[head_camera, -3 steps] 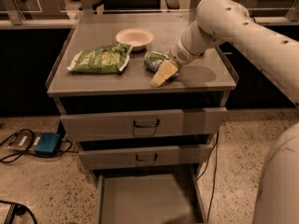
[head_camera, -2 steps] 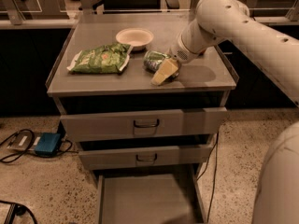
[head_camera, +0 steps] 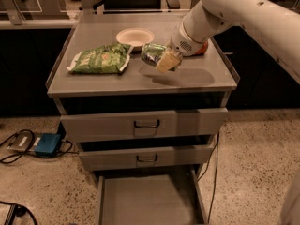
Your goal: Place green can into bottom drawer
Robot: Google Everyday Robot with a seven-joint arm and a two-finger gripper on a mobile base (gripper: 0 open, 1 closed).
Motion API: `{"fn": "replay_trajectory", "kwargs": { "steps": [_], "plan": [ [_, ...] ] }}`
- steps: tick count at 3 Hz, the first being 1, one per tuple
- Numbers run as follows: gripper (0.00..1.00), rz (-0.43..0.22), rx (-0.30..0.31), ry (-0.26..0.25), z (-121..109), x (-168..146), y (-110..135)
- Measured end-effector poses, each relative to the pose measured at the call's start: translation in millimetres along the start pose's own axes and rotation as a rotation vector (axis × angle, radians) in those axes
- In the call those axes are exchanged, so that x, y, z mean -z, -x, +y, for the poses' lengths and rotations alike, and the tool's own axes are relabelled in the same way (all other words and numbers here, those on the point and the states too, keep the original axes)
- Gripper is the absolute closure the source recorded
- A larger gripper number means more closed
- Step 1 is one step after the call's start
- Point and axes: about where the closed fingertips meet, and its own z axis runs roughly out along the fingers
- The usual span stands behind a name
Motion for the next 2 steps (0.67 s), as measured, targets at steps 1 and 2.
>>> {"fn": "replay_trajectory", "kwargs": {
  "steps": [1, 2],
  "plan": [
    [1.00, 0.010, 0.011, -0.002, 8.4, 0.8, -0.8],
    [1.00, 0.001, 0.019, -0.056, 31.9, 30.3, -6.9]
  ]
}}
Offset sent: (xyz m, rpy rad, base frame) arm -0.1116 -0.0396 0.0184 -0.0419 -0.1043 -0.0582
